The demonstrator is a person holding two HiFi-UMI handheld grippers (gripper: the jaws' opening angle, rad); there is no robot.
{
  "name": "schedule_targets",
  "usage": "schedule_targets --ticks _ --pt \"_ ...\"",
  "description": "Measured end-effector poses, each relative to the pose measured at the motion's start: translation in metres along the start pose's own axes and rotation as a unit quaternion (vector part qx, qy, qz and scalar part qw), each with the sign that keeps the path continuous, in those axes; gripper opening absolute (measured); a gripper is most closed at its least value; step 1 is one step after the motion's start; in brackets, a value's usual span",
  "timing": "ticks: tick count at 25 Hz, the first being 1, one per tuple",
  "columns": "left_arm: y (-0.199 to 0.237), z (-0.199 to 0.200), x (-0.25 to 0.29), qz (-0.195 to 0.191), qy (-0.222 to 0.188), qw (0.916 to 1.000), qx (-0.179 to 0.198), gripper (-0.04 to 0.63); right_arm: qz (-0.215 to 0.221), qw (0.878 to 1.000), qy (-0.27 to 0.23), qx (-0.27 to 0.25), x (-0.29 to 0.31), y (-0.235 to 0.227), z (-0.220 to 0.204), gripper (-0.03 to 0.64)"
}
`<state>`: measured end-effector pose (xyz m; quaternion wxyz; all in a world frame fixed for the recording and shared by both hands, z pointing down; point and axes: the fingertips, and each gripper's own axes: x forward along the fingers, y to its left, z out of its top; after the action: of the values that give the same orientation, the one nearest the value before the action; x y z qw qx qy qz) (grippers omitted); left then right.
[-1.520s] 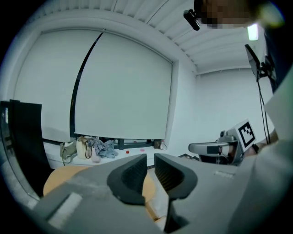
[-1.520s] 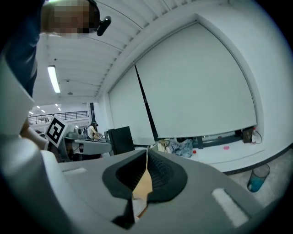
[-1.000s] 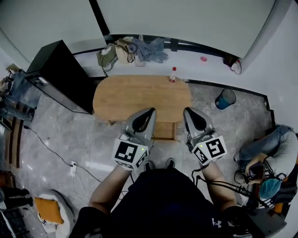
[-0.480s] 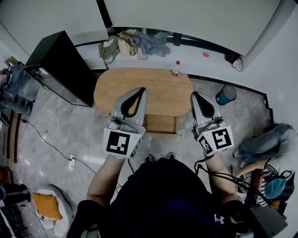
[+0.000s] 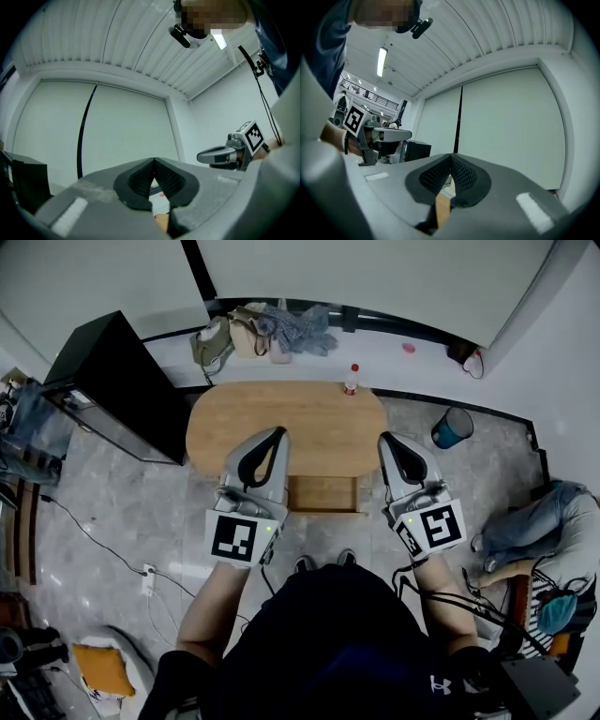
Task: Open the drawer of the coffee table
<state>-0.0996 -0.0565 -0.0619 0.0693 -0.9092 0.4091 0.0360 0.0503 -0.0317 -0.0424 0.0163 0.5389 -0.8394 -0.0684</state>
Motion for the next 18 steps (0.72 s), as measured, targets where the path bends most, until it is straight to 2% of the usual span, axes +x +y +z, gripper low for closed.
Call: schedule_targets --ticks 18 --pt "0.010 -0.018 0.003 -0.016 0.018 0.9997 -0.005 0.002 -0.002 1.000 0.018 0.021 0.009 0.001 -0.007 0.002"
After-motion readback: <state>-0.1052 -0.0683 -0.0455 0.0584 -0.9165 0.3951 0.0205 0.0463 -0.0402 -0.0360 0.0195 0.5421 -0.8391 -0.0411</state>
